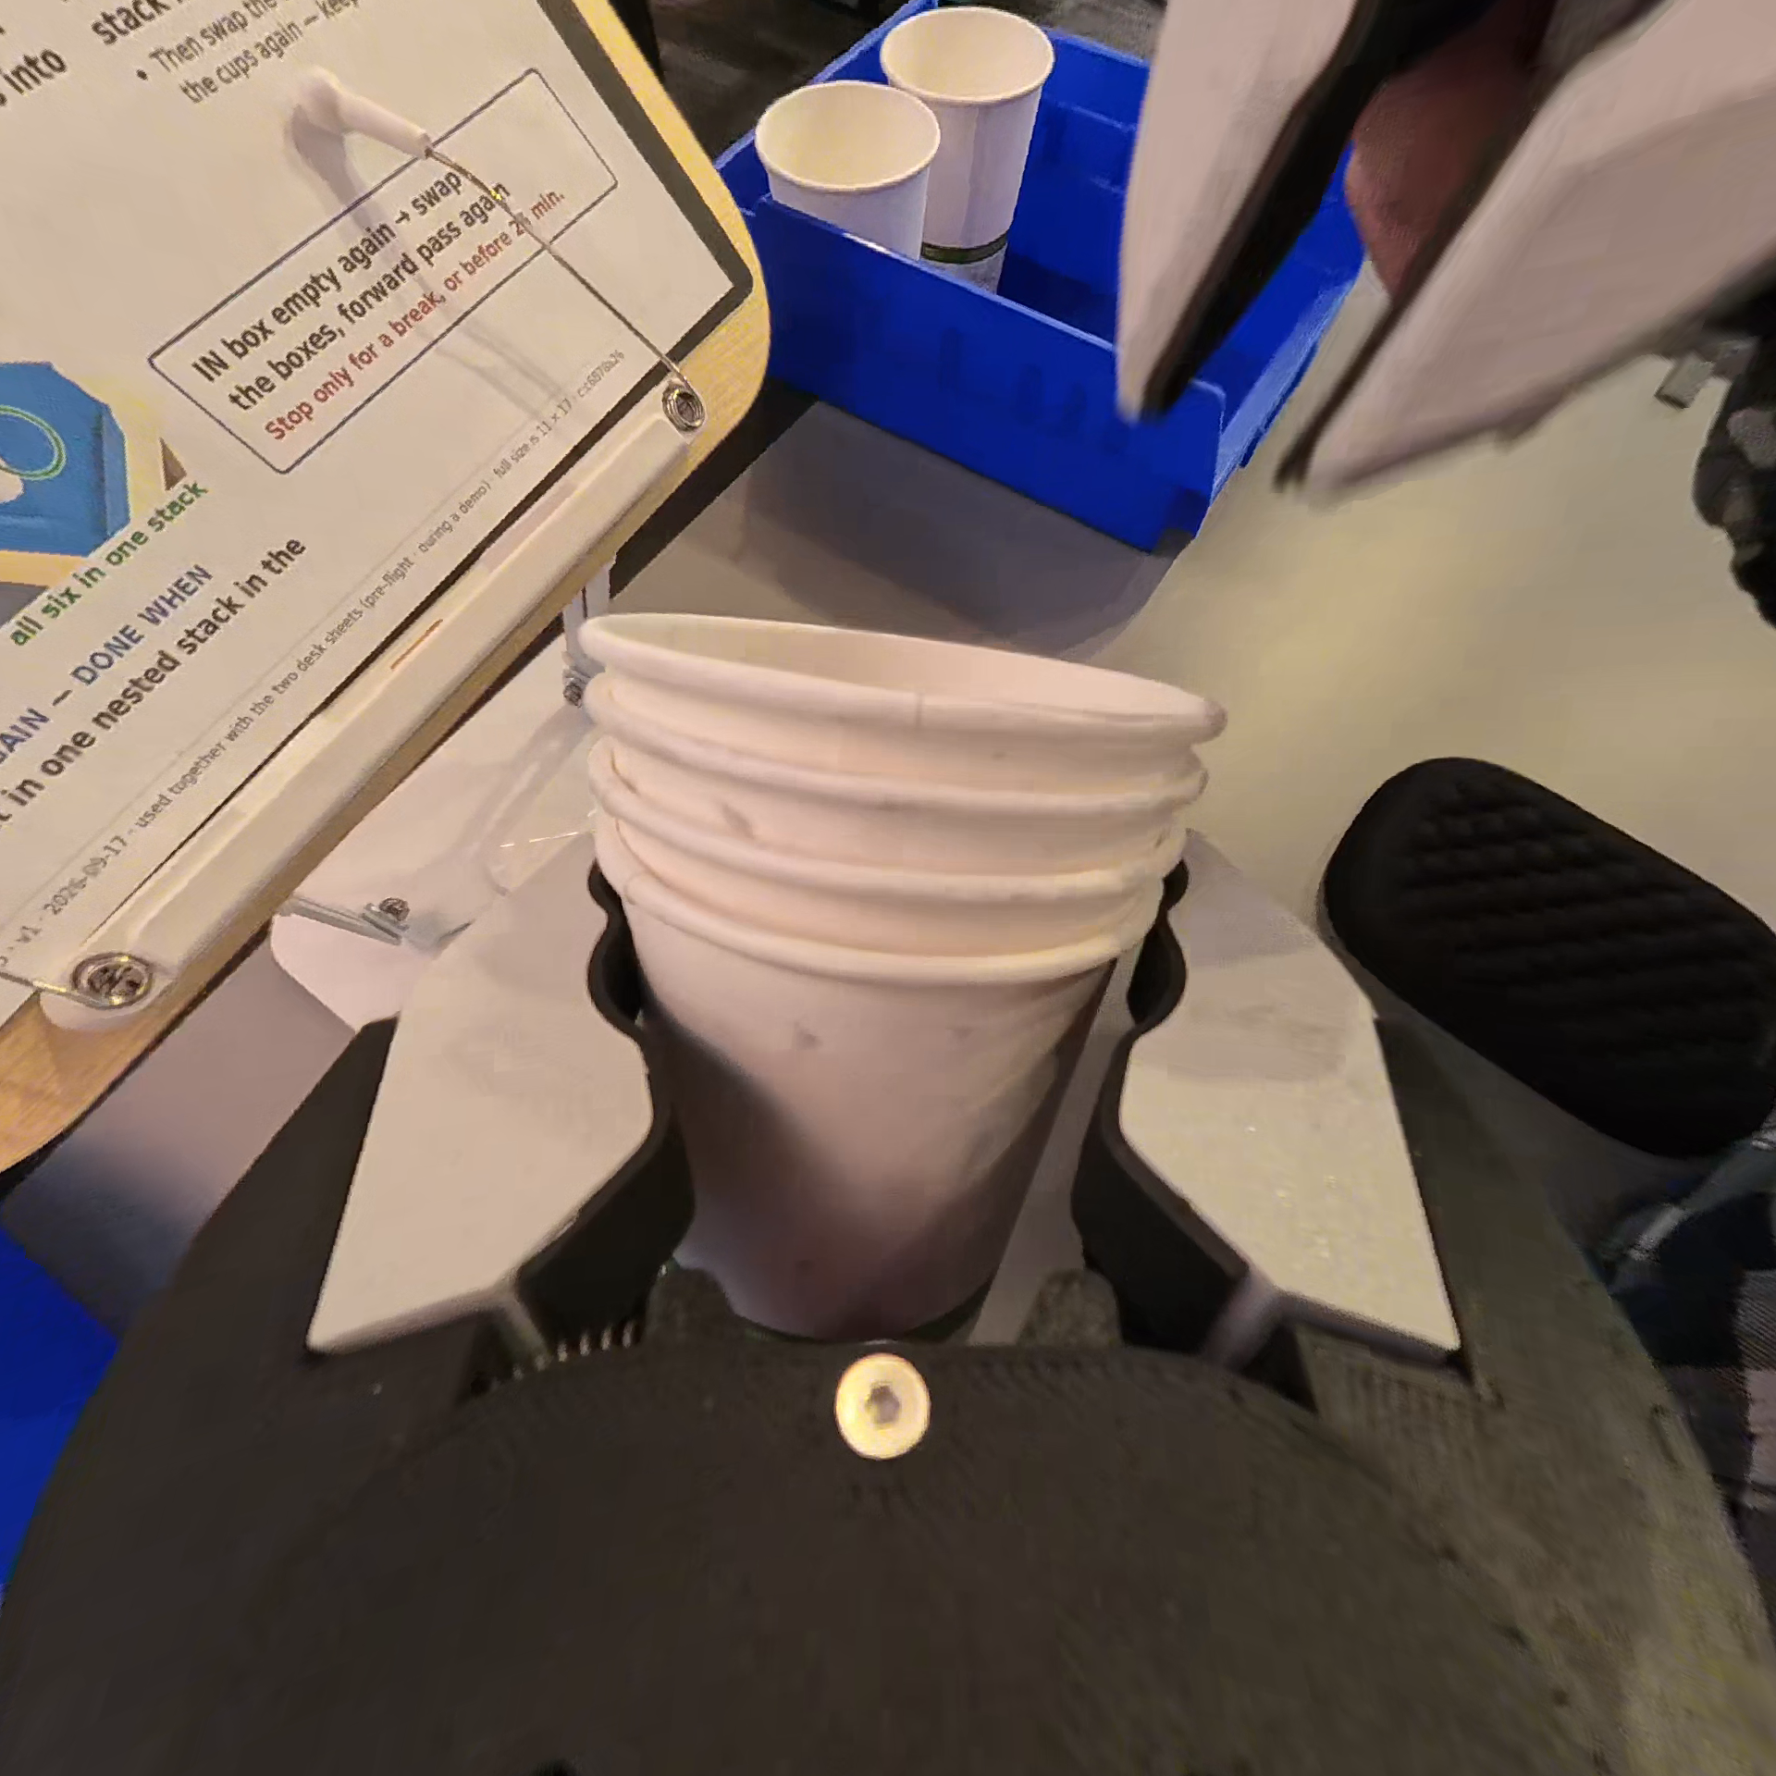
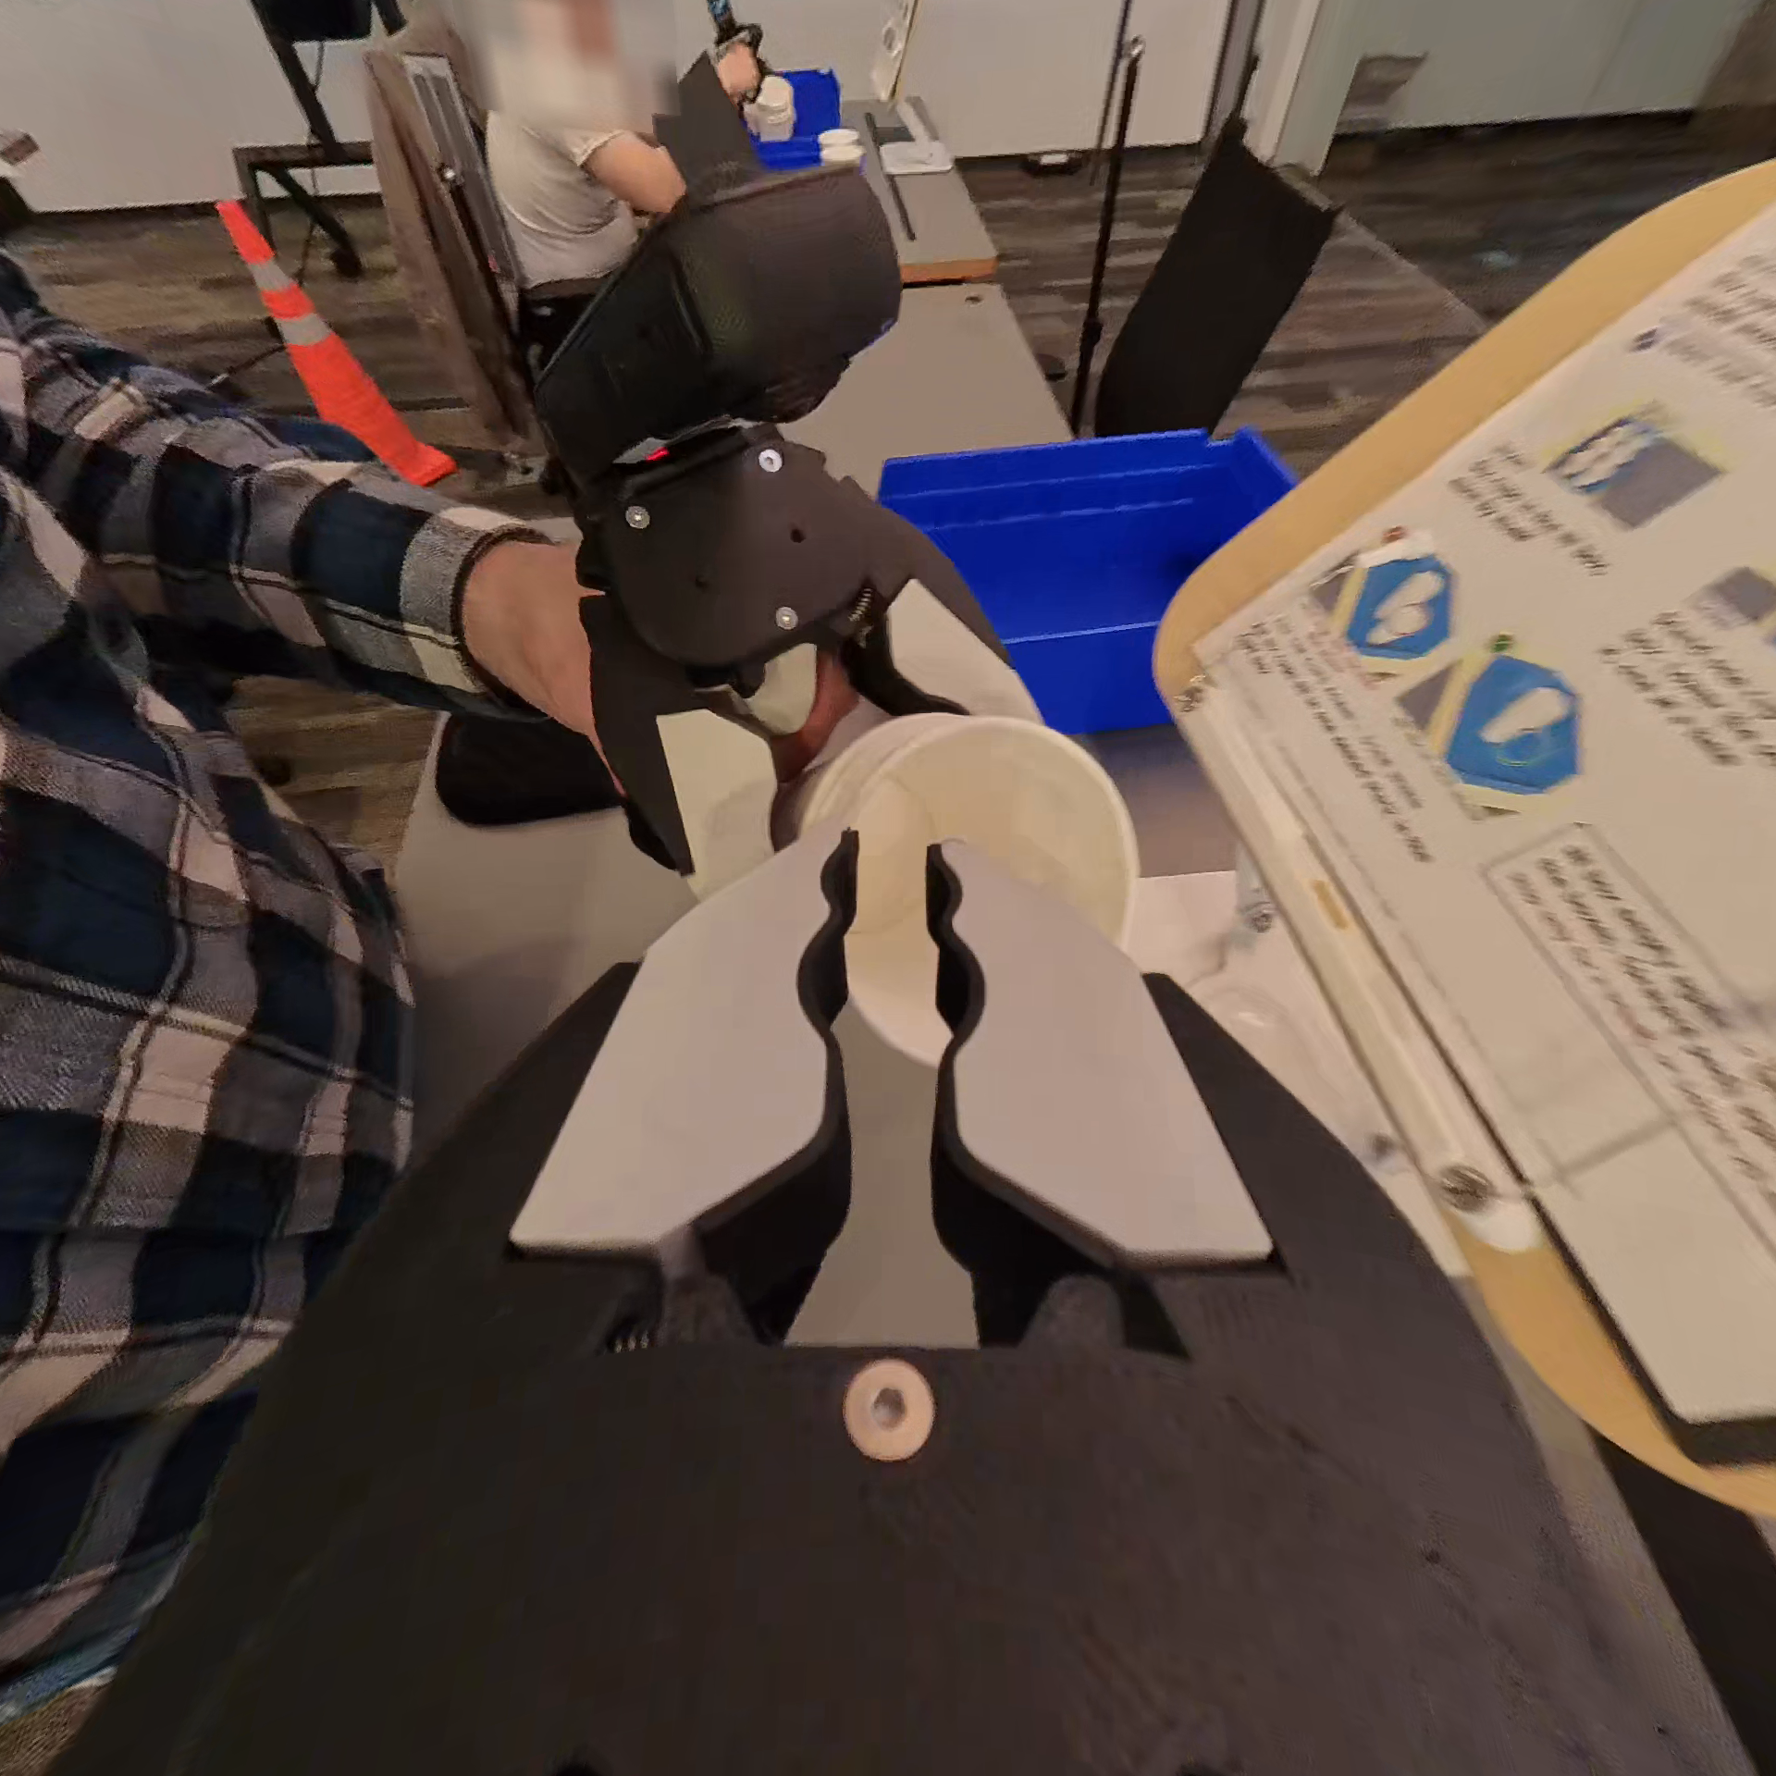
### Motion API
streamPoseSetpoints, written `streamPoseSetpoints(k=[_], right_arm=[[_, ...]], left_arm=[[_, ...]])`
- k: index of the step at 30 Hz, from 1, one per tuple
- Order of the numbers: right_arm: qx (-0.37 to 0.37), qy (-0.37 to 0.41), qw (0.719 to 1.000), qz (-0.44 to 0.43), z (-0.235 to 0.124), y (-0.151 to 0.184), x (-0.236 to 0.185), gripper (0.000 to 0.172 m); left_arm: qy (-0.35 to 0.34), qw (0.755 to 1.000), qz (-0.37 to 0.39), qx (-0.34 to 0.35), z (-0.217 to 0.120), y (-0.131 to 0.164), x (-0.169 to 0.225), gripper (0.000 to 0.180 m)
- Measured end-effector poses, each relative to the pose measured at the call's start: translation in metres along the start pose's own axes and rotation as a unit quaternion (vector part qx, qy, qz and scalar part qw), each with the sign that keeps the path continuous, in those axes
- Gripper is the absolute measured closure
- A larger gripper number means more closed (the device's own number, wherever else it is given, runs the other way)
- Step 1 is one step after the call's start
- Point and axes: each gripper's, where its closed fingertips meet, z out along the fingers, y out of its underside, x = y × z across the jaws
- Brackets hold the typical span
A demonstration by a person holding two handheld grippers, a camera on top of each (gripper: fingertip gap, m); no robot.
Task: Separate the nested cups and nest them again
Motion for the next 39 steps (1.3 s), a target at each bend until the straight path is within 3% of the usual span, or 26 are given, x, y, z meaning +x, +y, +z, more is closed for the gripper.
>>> streamPoseSetpoints(k=[6, 13, 25, 34, 39], right_arm=[[-0.001, -0.027, 0.999, 0.042, 0.026, 0.007, -0.013, 0.162], [-0.005, -0.026, 0.998, 0.062, 0.028, 0.013, -0.015, 0.168], [0.036, -0.039, 0.992, 0.114, 0.022, 0.009, -0.011, 0.168], [0.015, -0.043, 0.991, 0.123, 0.033, 0.018, -0.011, 0.168], [0.033, -0.031, 0.992, 0.122, 0.019, 0.010, -0.005, 0.169]], left_arm=[[-0.053, 0.998, 0.042, -0.011, -0.003, 0.005, -0.001, 0.079], [-0.088, 0.994, 0.066, -0.013, -0.003, 0.008, -0.004, 0.079], [-0.112, 0.992, 0.063, -0.004, -0.003, 0.005, -0.010, 0.079], [-0.119, 0.991, 0.060, -0.005, -0.002, 0.010, -0.011, 0.079], [-0.122, 0.991, 0.057, 0.001, -0.005, 0.008, -0.015, 0.079]])
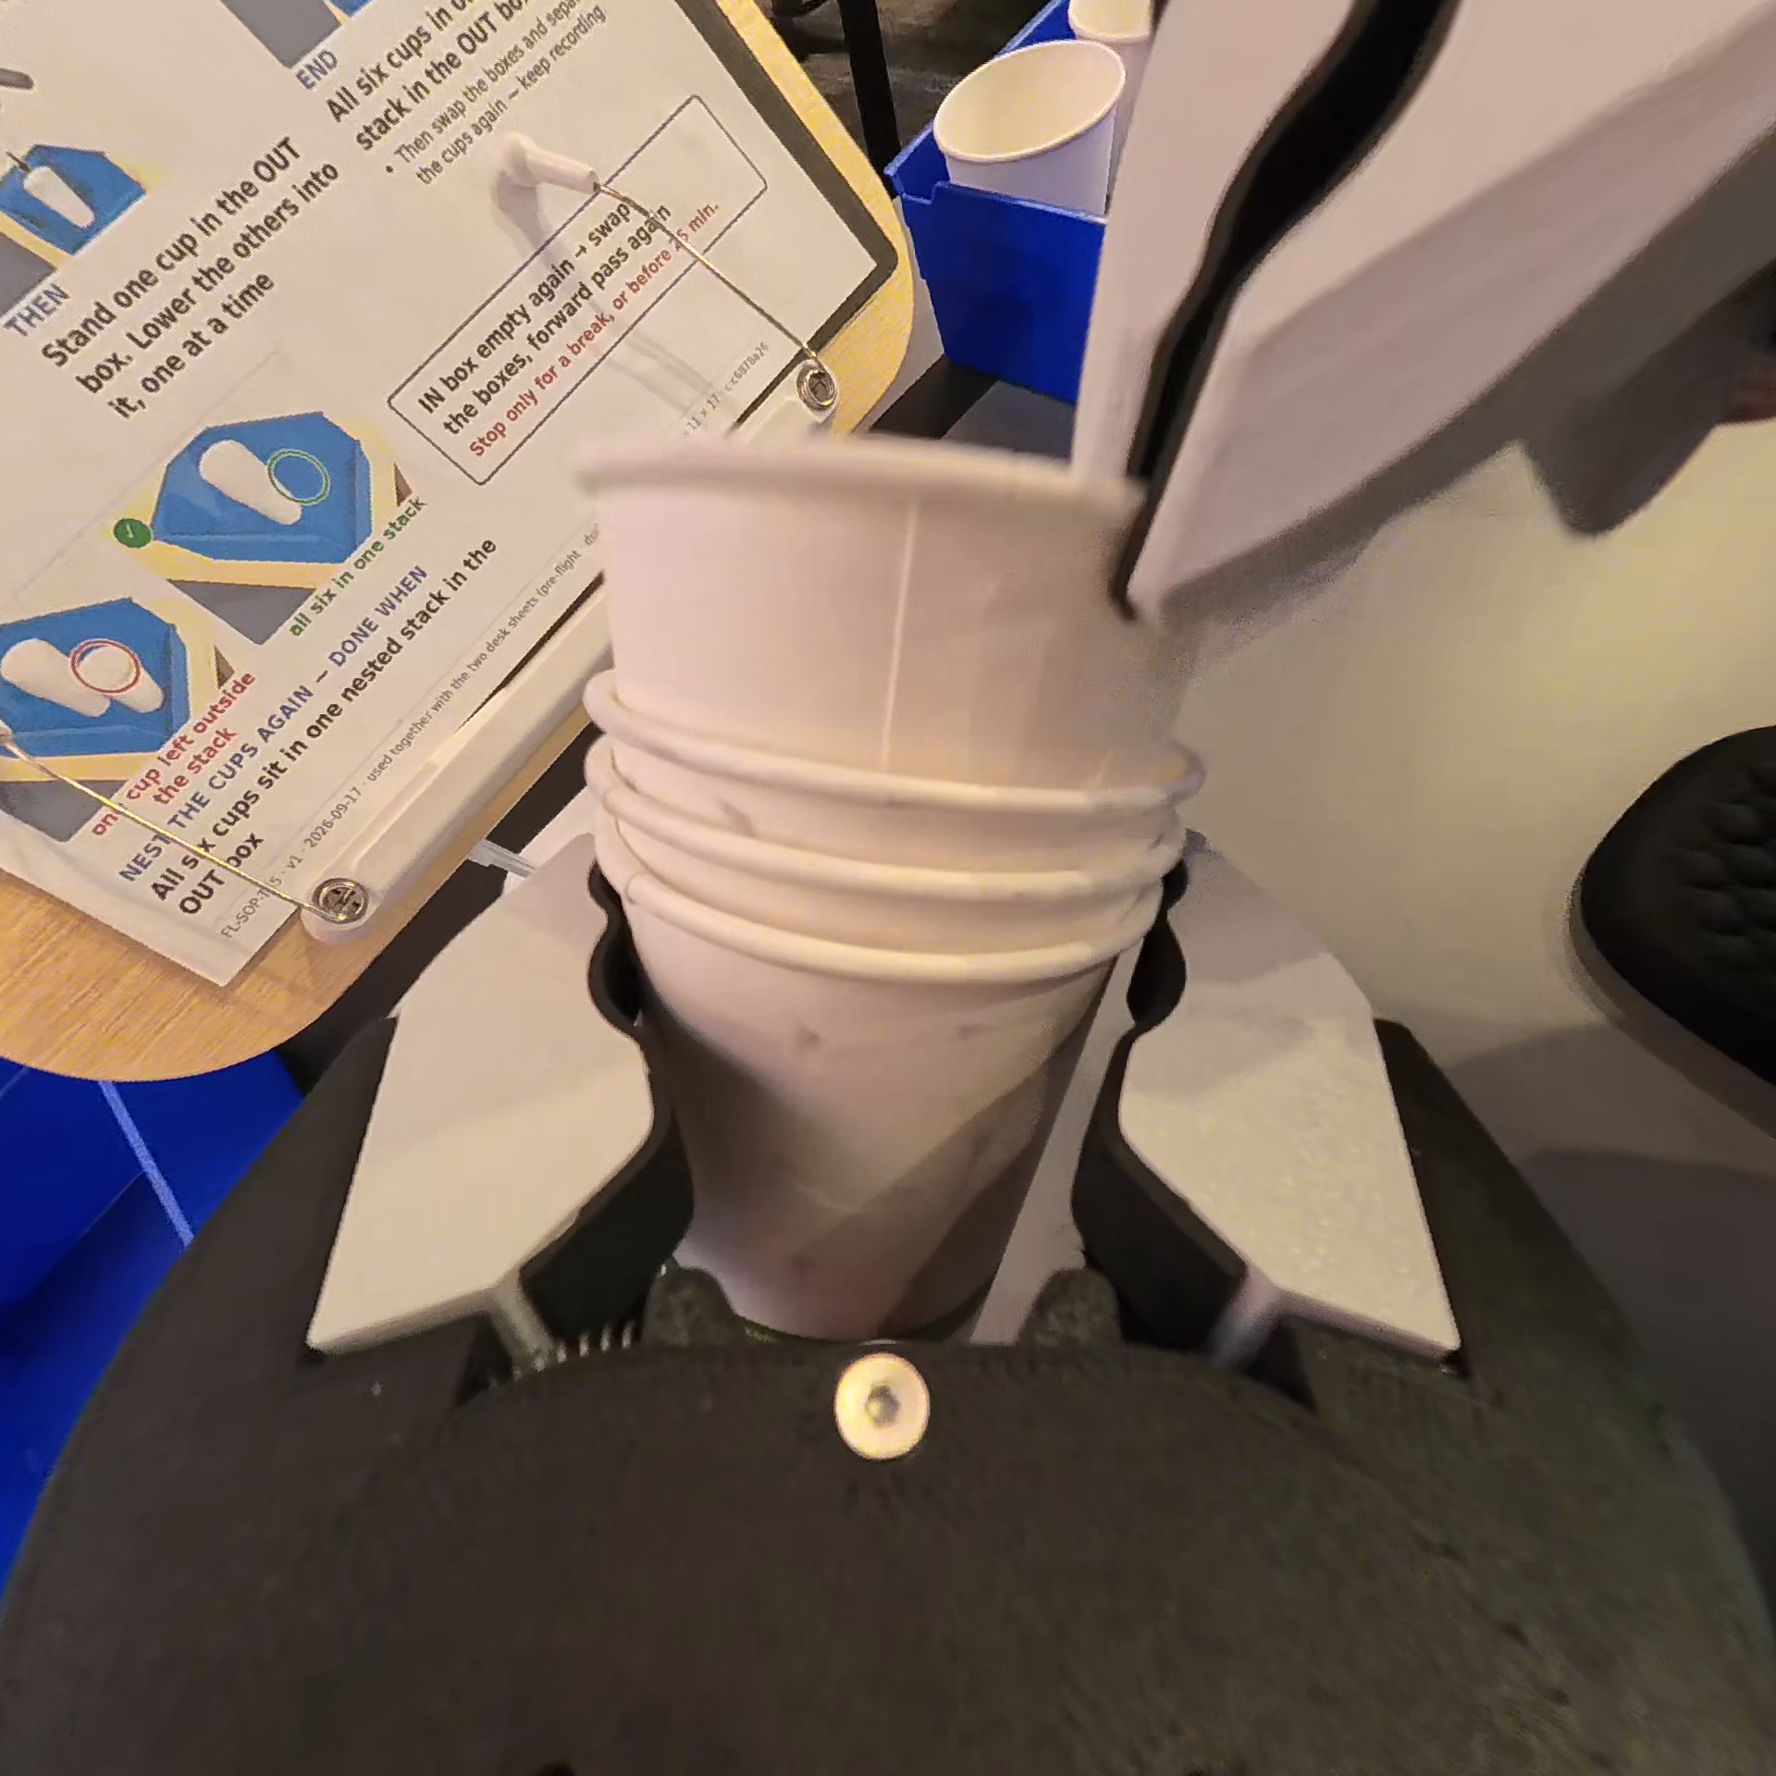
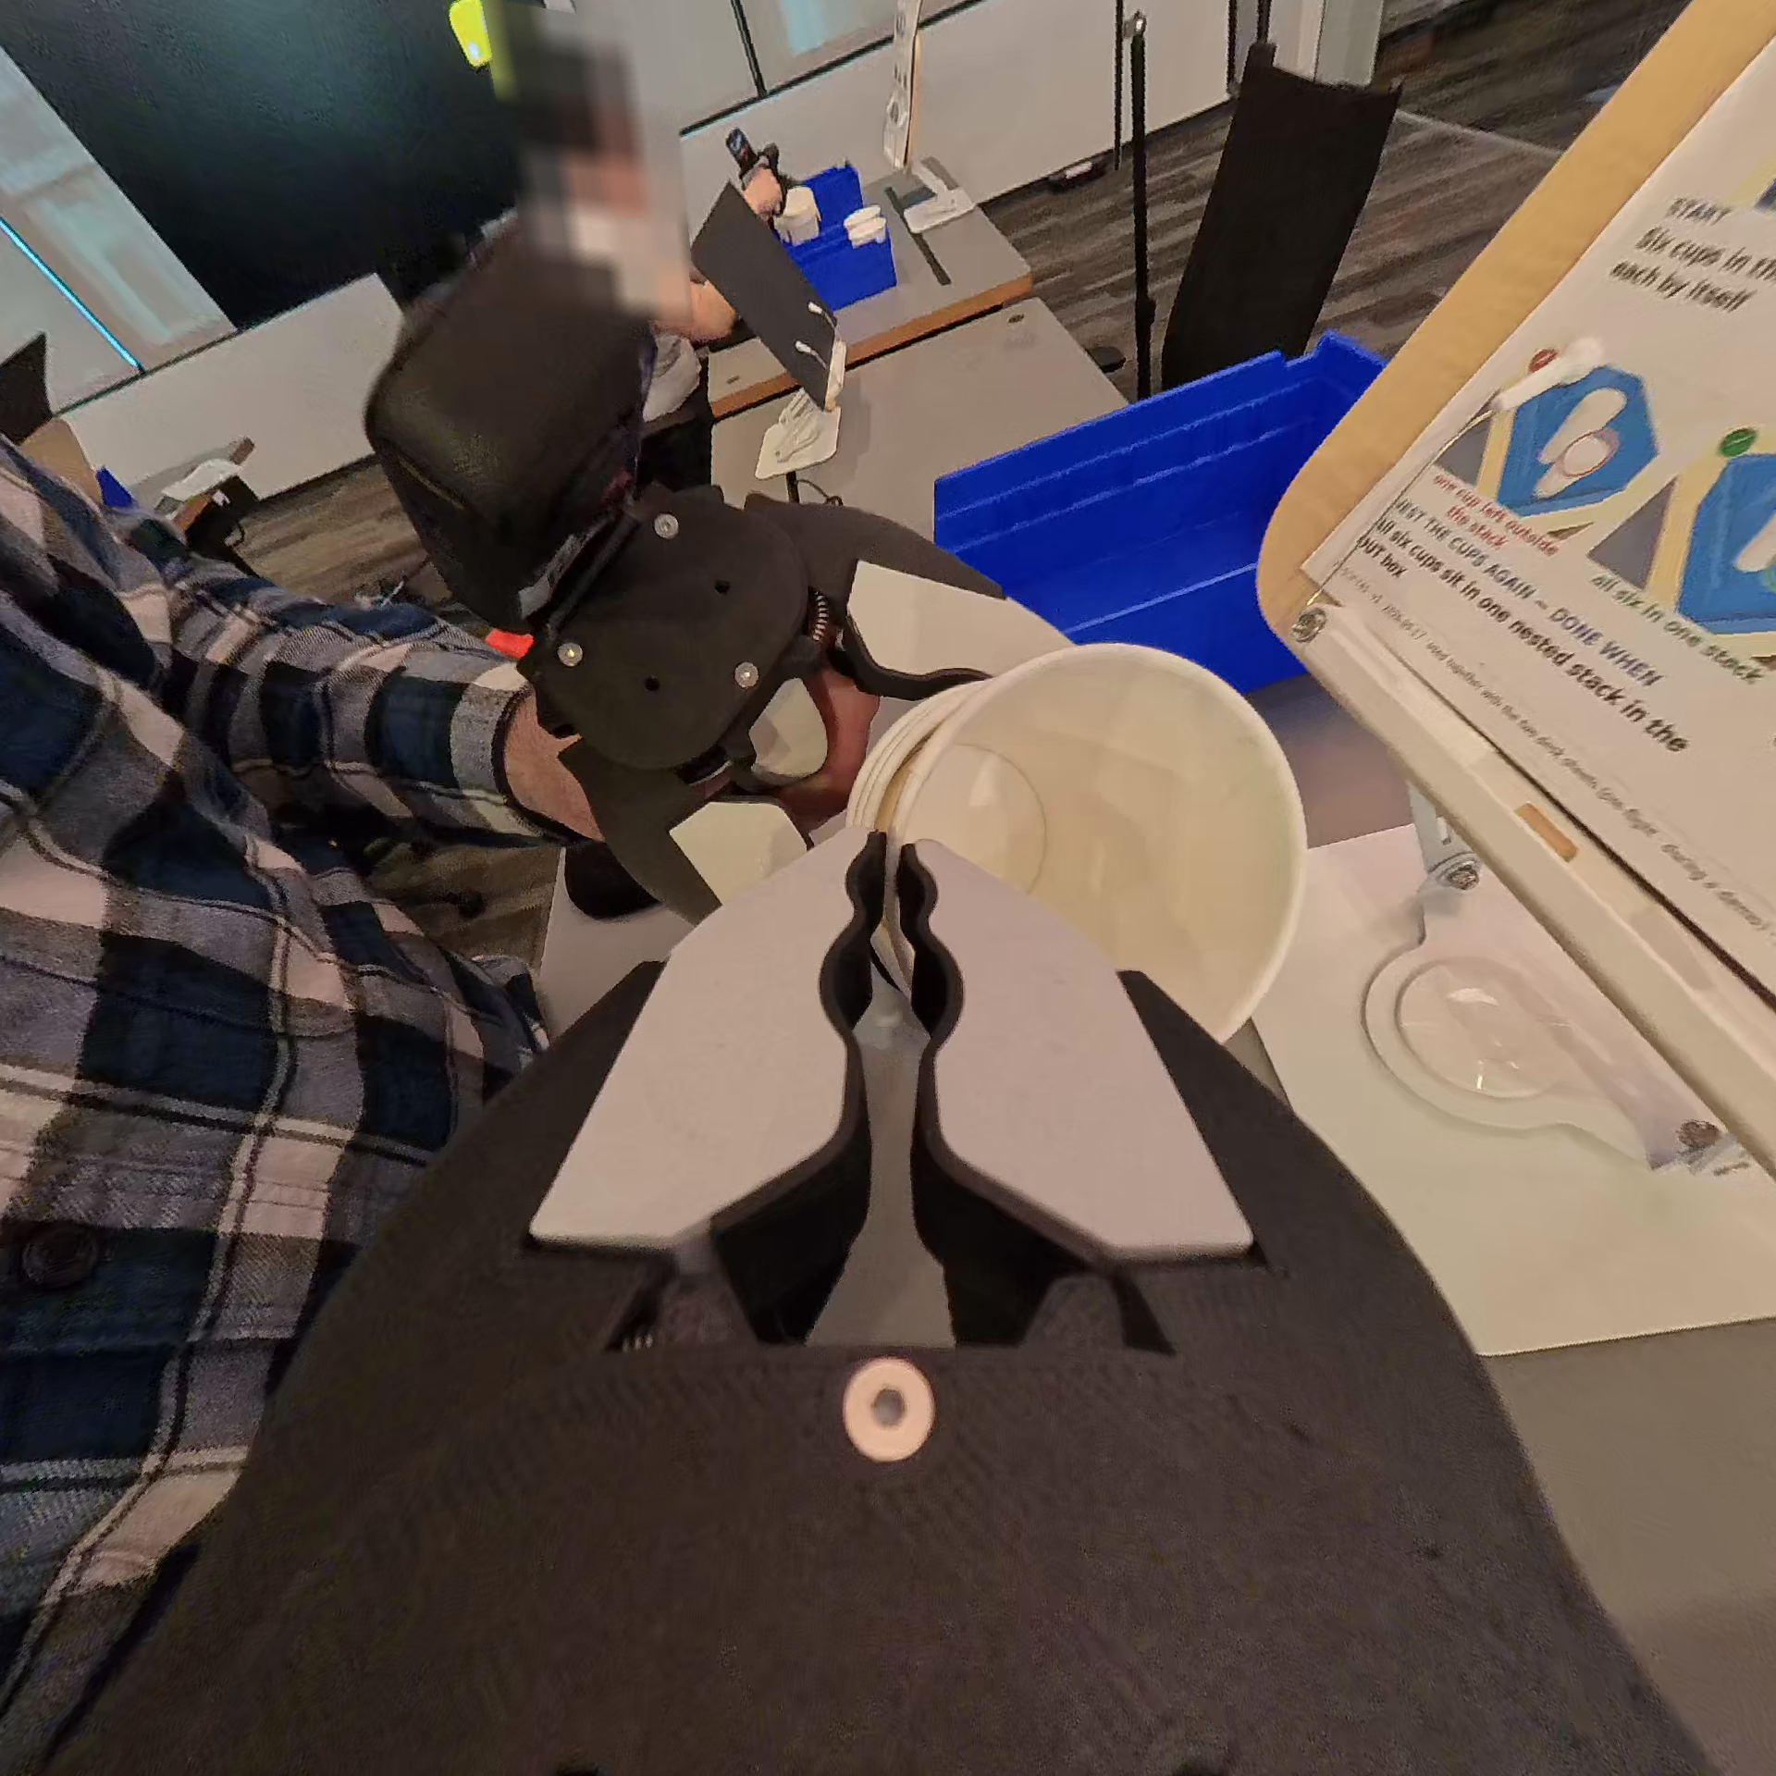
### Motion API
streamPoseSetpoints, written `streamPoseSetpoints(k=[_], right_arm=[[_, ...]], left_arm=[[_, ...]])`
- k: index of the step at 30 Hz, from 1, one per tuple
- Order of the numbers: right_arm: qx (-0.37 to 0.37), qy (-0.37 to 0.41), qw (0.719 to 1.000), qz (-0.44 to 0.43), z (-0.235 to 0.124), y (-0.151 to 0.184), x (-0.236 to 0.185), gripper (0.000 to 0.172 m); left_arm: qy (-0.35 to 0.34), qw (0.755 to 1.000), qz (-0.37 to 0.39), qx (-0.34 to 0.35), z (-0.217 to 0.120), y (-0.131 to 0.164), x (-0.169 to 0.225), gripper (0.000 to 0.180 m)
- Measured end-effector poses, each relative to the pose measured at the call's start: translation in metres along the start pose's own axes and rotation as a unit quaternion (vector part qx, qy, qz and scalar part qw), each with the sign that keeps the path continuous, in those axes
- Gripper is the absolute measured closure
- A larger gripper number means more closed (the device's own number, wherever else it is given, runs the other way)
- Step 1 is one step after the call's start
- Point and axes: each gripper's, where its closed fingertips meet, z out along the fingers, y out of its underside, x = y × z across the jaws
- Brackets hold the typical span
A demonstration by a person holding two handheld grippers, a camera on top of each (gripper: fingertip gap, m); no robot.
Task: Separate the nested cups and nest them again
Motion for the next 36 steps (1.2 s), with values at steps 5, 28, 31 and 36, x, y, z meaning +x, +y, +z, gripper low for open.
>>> streamPoseSetpoints(k=[5, 28, 31, 36], right_arm=[[0.037, 0.025, 0.999, -0.003, -0.035, -0.017, 0.008, 0.169], [-0.181, 0.452, 0.871, -0.063, -0.267, 0.072, 0.164, 0.169], [-0.232, 0.440, 0.866, -0.047, -0.258, 0.106, 0.182, 0.168], [-0.283, 0.410, 0.867, -0.027, -0.239, 0.147, 0.202, 0.168]], left_arm=[[0.007, 1.000, -0.007, 0.005, 0.002, -0.001, 0.001, 0.079], [0.031, 0.999, -0.036, 0.012, 0.008, -0.005, 0.006, 0.079], [0.030, 0.999, -0.037, 0.009, 0.008, -0.003, 0.005, 0.079], [0.029, 0.999, -0.038, 0.005, 0.008, -0.001, 0.004, 0.079]])
